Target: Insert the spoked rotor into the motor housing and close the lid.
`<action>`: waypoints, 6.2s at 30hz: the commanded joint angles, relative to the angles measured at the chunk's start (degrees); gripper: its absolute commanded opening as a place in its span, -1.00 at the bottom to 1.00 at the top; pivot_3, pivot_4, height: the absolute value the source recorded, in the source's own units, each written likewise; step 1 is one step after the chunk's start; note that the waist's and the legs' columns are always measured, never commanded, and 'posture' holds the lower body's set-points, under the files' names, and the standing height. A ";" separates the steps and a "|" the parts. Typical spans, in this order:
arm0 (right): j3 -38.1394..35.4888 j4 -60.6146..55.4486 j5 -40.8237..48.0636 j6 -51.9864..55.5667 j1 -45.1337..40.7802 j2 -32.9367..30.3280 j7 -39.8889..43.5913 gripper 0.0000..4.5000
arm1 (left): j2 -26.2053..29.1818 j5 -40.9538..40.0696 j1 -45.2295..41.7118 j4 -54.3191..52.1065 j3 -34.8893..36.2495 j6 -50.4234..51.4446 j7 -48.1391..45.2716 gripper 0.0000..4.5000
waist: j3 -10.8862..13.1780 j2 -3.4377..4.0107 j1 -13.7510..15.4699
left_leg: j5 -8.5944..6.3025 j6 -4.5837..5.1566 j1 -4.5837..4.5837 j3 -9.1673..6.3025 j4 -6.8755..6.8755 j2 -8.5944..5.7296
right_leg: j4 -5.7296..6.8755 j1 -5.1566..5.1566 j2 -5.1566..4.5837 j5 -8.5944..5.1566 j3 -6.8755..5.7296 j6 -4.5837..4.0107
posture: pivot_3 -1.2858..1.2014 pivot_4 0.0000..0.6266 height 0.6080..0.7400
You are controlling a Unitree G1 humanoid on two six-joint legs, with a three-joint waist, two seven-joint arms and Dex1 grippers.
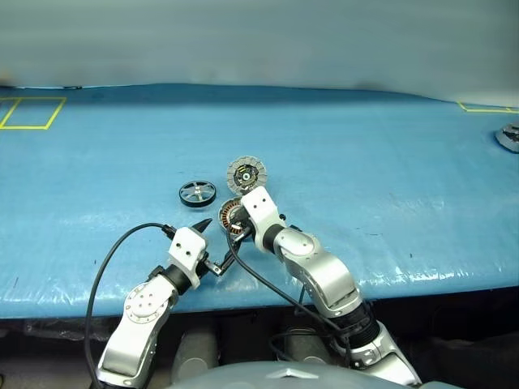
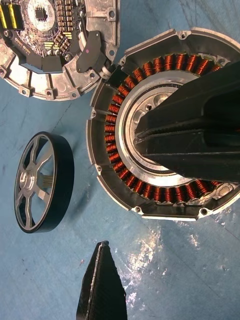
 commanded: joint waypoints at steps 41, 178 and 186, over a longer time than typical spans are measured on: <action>-11.09 -19.54 8.67 -3.92 9.98 -10.79 5.77 -1.00 | 8.81 -15.14 -27.60 5.25 15.58 29.42 1.42 0.42 | 0.02 -0.06 0.11 | 0.05 0.03 -0.06 -0.09 0.08 -0.36 | -0.04 0.15 0.16 0.26 0.07 0.47 | 0.03 -0.52 1.00; -10.37 -3.19 4.80 -38.14 26.52 -9.11 9.59 -1.00 | 21.00 2.60 -54.30 20.87 -16.48 26.74 -39.90 -0.41 | 0.04 -0.11 0.48 | 0.16 0.18 -0.23 -0.12 0.57 -0.39 | 0.24 0.10 0.28 0.19 0.38 0.38 | 0.03 -0.52 1.00; -11.23 -3.63 5.13 -37.41 26.21 -9.66 9.52 -1.00 | 18.38 -5.09 -53.51 15.82 -8.23 30.96 -39.79 0.44 | 0.04 -0.12 0.56 | 0.17 0.18 -0.27 -0.14 0.65 -0.39 | 0.25 0.10 0.27 0.19 0.37 0.43 | 0.03 -0.52 1.00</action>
